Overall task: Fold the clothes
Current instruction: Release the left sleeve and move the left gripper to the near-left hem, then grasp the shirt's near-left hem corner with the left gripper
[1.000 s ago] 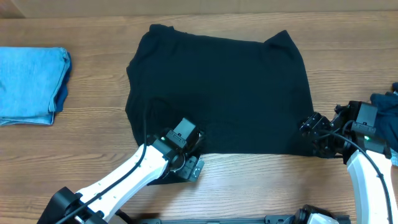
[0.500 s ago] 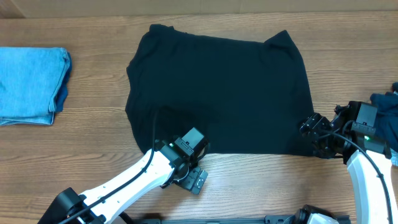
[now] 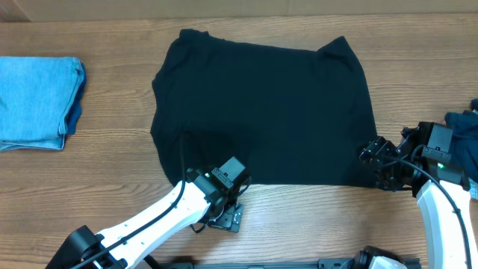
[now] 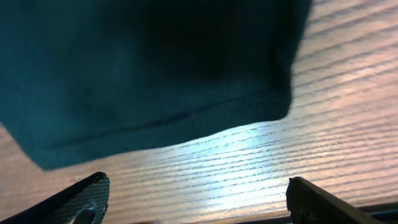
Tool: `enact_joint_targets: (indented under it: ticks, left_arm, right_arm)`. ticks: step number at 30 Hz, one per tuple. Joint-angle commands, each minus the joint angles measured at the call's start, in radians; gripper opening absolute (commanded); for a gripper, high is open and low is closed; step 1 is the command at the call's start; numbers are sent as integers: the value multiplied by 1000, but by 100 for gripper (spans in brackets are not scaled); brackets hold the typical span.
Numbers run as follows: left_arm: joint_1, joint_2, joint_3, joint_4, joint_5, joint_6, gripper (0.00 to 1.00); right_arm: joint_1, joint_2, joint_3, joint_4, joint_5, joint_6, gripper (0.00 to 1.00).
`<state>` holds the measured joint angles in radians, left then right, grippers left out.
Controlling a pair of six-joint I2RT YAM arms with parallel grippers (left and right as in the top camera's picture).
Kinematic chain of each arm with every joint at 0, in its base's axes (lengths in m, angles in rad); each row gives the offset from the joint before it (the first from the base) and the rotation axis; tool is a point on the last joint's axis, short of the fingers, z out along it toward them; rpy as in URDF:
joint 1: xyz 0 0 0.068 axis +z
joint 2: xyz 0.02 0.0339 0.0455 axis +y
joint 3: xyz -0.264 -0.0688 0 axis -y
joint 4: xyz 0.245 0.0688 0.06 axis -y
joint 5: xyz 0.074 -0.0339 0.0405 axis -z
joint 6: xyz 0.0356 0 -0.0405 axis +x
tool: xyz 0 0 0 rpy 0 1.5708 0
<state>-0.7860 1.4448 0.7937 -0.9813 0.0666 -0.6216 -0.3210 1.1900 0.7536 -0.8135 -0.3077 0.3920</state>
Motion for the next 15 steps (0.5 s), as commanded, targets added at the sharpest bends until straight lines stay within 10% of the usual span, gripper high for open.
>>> enact_joint_targets:
  ticks: [1, 15]
  left_arm:
    - [-6, 2, 20, -32, -57, -161, 93]
    - [57, 6, 20, -40, -60, -325, 100]
  right_arm:
    - [-5, -10, 14, 0, -2, -4, 77]
    - [-5, -10, 14, -8, -10, -4, 77]
